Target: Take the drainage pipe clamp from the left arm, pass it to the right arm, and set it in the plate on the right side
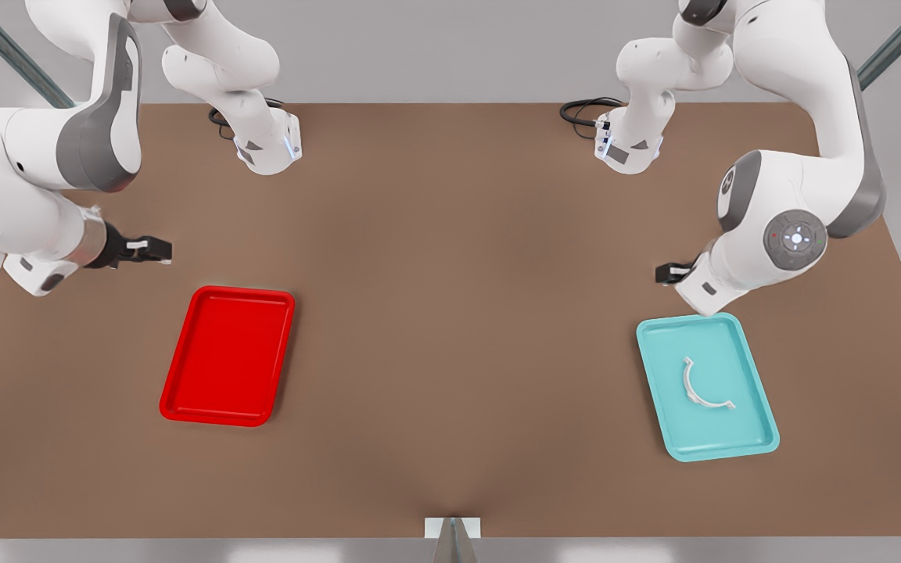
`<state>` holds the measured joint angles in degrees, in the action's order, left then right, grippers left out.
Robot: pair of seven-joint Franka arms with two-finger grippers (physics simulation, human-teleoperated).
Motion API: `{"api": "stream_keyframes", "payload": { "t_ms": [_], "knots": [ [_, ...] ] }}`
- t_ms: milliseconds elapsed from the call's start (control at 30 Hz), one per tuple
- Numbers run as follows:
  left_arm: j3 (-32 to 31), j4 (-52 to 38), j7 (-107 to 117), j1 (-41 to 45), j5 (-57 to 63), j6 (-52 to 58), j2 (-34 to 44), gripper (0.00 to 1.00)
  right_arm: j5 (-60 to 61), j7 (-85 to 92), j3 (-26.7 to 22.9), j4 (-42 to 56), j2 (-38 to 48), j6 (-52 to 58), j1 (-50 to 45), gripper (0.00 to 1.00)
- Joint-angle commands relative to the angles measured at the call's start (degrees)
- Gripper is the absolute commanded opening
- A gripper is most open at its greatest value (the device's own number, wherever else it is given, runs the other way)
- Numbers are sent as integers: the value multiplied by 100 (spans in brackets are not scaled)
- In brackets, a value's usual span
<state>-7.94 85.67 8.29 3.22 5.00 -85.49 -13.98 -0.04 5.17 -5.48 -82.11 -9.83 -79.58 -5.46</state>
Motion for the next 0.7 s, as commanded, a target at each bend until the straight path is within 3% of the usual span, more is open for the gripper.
{"api": "stream_keyframes", "payload": {
  "t_ms": [0,100,167,267,467,667],
  "knots": [
    [3,2,744,3,19,-617,10,100,-4,414,3,-7,8,-638,1,100],
    [100,-24,788,-259,36,-714,-393,100,-13,458,-6,-7,8,-638,1,100],
    [109,-68,797,-1147,63,-1979,-1484,100,-4,502,3,-16,8,-656,-8,100],
    [187,-59,2384,-1605,54,-3551,-2371,100,-4,502,-6,-33,-1,-664,-8,100],
    [302,345,6263,-1552,19,-5293,-2917,100,-22,502,-6,-156,8,-744,-8,100],
    [258,503,6853,-1623,63,-5671,-3067,100,-22,502,-6,-297,25,-823,1,100]
  ]
}}
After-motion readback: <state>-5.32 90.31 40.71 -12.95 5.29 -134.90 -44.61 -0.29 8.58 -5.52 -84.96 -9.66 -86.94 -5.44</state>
